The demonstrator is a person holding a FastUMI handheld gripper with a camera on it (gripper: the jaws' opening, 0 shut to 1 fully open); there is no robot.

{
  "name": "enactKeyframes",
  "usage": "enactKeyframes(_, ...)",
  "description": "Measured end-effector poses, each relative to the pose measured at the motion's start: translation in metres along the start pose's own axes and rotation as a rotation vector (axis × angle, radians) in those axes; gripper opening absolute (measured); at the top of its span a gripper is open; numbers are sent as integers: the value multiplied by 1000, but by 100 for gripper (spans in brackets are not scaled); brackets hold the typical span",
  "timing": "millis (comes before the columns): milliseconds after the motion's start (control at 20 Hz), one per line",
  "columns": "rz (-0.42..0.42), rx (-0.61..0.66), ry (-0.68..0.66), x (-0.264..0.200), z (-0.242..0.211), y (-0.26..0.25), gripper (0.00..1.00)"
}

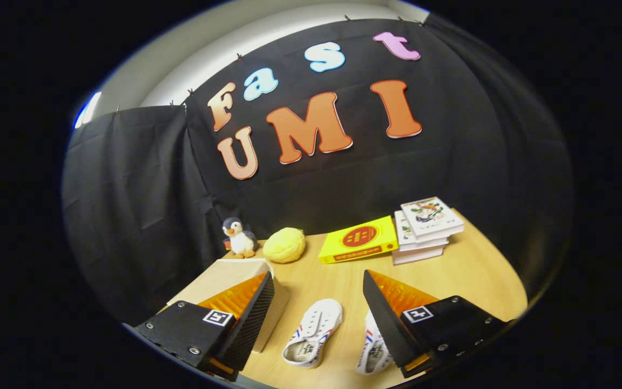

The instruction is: Open the storage box then place both shoes into the box .Put the left shoe in first, then the right shoe, with the right side of both shoes facing outward in a uniform manner.

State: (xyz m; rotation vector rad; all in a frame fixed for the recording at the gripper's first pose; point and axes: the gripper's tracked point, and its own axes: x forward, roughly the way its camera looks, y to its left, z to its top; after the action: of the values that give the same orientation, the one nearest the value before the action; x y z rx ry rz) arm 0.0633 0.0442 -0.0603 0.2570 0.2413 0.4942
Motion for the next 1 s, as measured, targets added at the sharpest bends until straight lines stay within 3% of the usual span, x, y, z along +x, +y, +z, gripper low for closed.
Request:
enactKeyframes(650,428,426,408,68,-100,82,98)
enactKeyframes(1000,540,600,544,91,-132,112,98)
